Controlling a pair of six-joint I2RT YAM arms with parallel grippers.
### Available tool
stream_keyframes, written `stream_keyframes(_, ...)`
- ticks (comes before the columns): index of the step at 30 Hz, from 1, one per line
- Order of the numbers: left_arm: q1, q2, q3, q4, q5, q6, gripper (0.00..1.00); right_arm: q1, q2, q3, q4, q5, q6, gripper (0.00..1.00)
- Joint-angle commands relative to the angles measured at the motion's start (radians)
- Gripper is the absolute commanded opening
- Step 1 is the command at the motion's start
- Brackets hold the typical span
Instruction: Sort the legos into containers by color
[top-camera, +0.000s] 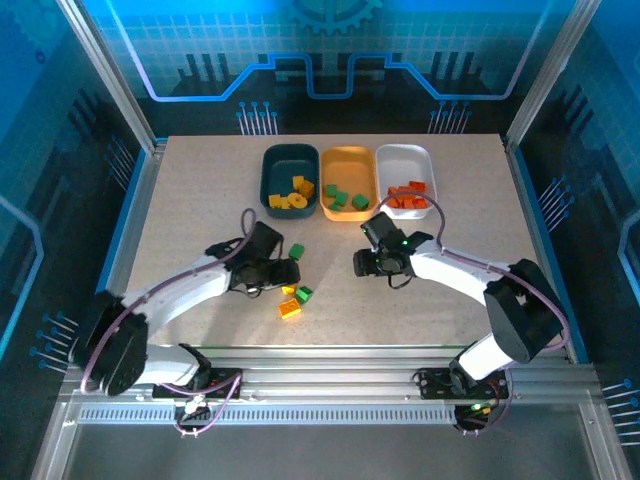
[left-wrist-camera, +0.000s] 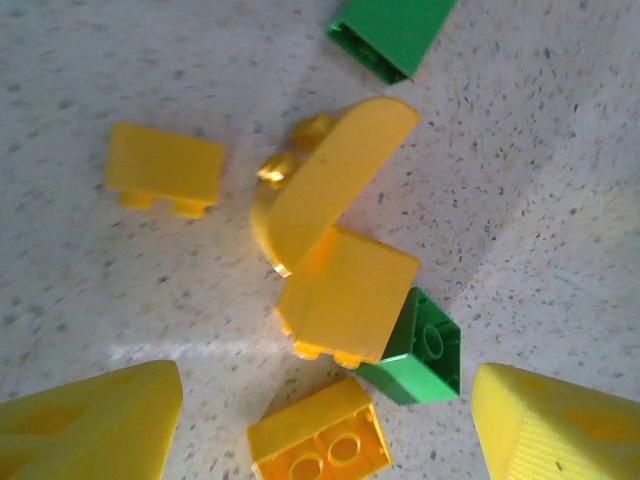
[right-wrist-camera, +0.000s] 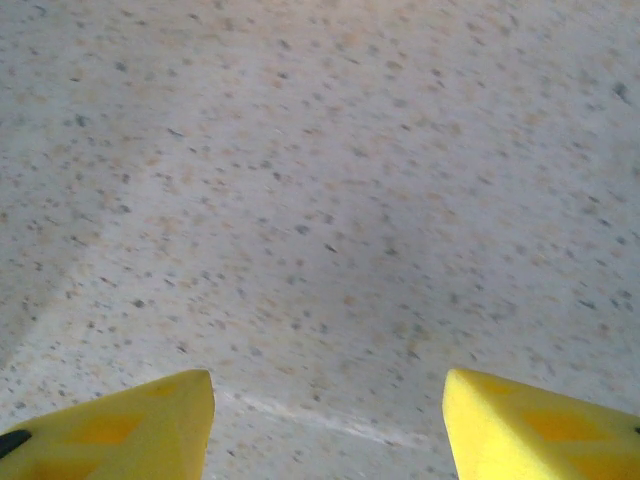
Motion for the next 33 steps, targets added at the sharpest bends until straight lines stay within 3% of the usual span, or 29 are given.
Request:
stream_keyframes(1, -0.04, 0.084, 0.066, -0.053, -0.086, 0.099, 0.78, -0.024, -0.04, -0.053, -0.003, -0.032, 0.016, 0.63)
stream_keyframes(4, -0.047, 0.158, 0.111, -0.049, -0.094, 0.111, 0.76, -0.033, -0.055, -0.081, 0.006, -0.039, 0.015, 0.63)
stream_keyframes(12, -0.077, 0.287, 0.192, -0.067, -0.11, 0.123, 0.54, -0.052, -0.058, -0.13, 0.041, -0.054, 0.015, 0.63)
stream_keyframes(15, -0.093, 0.316, 0.214, -0.094, -0.133, 0.115, 0.51, -0.059, -0.06, -0.135, 0.048, -0.059, 0.014, 0.63)
stream_keyframes(24, -0.121, 0.316, 0.242, -0.131, -0.179, 0.093, 0.34, -0.076, -0.068, -0.143, 0.059, -0.073, -0.001, 0.63)
stream_keyframes(33, -0.133, 0.294, 0.286, -0.169, -0.191, 0.099, 0.27, -0.08, -0.077, -0.15, 0.069, -0.077, -0.001, 0.63)
